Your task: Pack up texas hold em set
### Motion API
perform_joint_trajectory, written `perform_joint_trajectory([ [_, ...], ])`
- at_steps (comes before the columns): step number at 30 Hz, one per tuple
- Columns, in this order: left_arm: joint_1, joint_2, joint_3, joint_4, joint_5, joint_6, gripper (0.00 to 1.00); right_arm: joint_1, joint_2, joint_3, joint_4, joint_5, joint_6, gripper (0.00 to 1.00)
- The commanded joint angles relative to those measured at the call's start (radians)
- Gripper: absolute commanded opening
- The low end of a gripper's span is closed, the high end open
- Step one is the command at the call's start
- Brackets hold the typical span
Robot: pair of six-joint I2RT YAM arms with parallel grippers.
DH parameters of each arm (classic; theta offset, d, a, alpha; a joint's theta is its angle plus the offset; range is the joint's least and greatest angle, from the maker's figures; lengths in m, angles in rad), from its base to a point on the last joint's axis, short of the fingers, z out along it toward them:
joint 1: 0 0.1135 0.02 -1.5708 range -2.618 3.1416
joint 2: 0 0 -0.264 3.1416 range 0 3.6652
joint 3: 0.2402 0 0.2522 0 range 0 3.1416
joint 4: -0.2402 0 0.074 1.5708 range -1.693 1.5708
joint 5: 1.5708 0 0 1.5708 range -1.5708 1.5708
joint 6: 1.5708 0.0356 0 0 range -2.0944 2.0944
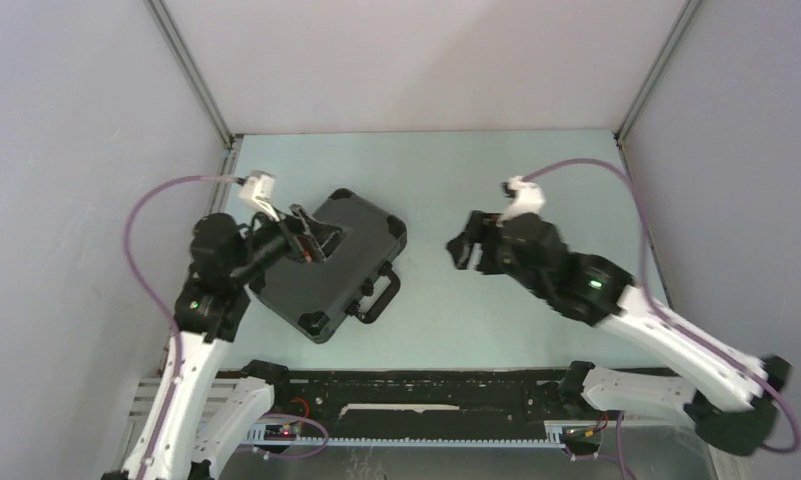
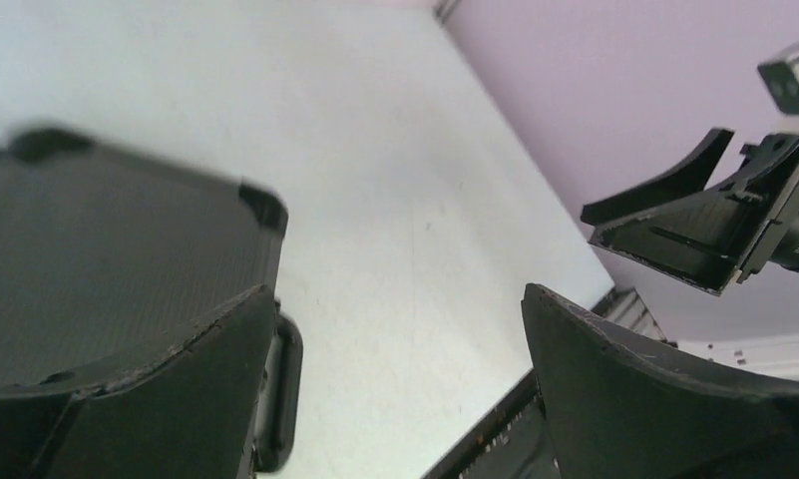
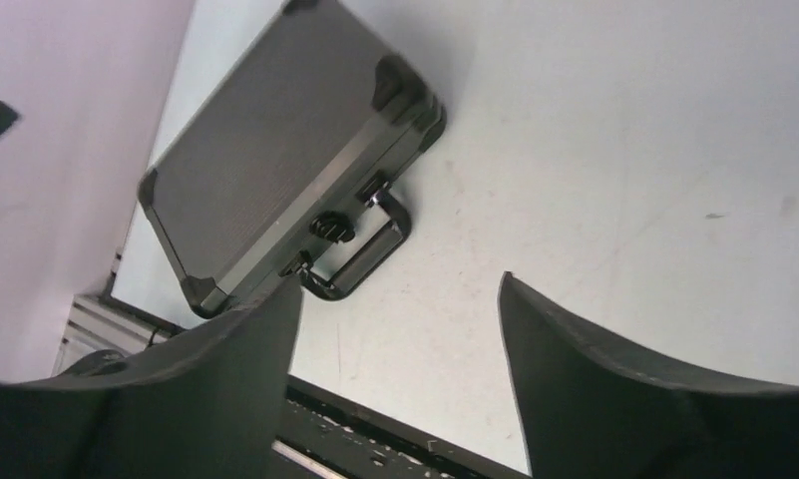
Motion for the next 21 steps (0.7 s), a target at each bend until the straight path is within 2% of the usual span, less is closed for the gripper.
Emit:
perform_joint_trajectory([
  [1, -0.004, -0.084, 0.198, -0.100, -0.072, 0.085, 1.00, -0.014, -0.230, 0.003, -0.215, 0.129, -0.148, 0.87],
  [4, -0.003, -0.121, 0.288, -0.141, -0.128, 0.080, 1.00, -0.023, -0.383, 0.019, -0.257, 0.137, -0.196, 0.97],
  [11, -0.004, -0.178, 0.436, -0.184, -0.258, 0.077, 1.00, -0.025, -0.593, 0.122, -0.315, 0.204, -0.238, 1.00],
  [17, -0.004, -0.221, 0.504, -0.146, -0.351, 0.077, 1.00, -0.025, -0.622, 0.227, -0.317, 0.224, -0.291, 1.00],
  [21, -0.004, -0.227, 0.508, -0.086, -0.350, 0.053, 1.00, -0.024, -0.623, 0.259, -0.293, 0.231, -0.320, 1.00],
])
